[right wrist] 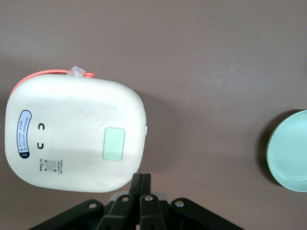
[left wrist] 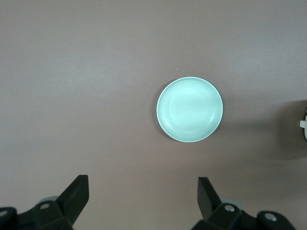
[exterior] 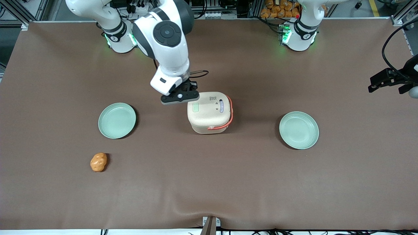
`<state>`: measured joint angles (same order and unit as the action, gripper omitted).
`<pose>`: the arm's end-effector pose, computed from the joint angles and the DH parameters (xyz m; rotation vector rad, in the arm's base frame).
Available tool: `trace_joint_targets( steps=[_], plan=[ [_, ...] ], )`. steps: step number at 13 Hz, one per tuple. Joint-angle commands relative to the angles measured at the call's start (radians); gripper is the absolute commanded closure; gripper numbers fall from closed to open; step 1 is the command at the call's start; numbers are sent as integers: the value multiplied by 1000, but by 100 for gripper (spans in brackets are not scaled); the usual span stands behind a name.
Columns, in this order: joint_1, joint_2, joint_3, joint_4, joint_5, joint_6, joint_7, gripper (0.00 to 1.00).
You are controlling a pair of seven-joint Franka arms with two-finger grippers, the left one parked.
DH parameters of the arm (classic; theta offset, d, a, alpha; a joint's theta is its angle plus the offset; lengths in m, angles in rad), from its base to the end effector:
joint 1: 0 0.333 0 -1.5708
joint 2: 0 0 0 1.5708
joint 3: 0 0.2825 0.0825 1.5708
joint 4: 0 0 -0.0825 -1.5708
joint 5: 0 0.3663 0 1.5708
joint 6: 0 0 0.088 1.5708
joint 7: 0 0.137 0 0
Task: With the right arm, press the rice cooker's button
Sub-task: 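Lower the closed right gripper onto the green button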
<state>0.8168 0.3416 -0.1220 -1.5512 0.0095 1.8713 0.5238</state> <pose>0.4795 0.4100 0.3964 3.0928 0.2708 0.0041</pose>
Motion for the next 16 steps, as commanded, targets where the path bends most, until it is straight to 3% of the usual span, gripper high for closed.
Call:
trace_joint_targets(
  steps=[1, 9, 16],
  plan=[
    [9, 26, -11, 26, 24, 11, 12, 97],
    [15, 109, -11, 22, 40, 127, 12, 97],
    [21, 134, -11, 20, 53, 141, 12, 97]
  ],
)
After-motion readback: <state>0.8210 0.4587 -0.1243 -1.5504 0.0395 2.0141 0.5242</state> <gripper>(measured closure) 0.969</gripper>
